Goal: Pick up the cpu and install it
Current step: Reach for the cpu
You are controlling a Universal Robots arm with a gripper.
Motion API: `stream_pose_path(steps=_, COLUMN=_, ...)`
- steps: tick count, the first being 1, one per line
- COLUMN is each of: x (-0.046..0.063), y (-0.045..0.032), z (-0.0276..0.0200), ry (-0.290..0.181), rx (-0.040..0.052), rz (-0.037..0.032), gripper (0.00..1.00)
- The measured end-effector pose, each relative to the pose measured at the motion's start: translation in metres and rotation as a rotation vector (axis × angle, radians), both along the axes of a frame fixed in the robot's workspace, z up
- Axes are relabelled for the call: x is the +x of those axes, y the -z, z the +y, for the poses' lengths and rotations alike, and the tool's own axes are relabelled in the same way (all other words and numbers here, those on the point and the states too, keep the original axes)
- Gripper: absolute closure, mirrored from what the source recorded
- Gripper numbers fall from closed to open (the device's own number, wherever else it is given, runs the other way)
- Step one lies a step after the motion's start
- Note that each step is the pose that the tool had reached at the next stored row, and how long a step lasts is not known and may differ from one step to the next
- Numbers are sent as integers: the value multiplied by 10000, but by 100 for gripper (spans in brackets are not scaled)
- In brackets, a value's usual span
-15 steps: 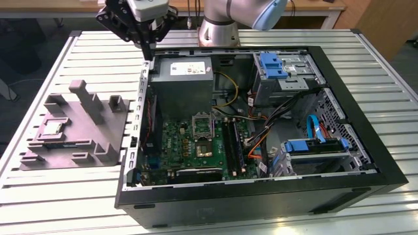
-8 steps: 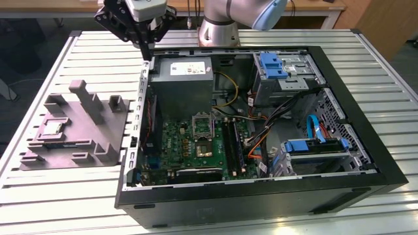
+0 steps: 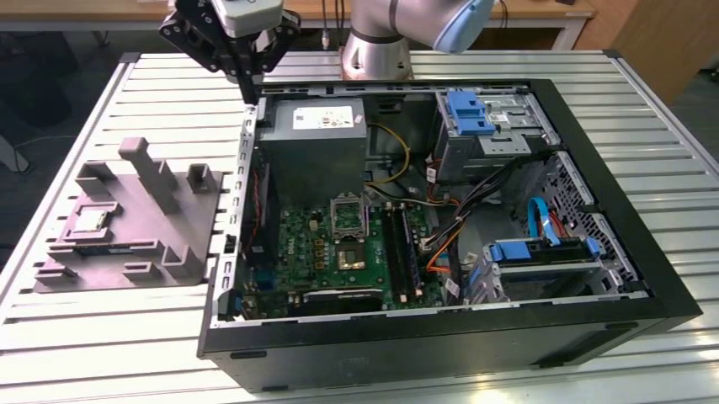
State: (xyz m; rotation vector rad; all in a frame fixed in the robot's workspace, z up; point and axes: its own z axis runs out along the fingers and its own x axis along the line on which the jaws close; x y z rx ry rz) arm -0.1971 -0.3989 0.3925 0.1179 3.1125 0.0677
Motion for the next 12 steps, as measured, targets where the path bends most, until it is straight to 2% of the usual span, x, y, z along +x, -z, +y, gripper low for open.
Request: stream_pose_path(steps=12, x=-40, y=0, z=0, ry=1, rx=-1, rz=0, gripper=89)
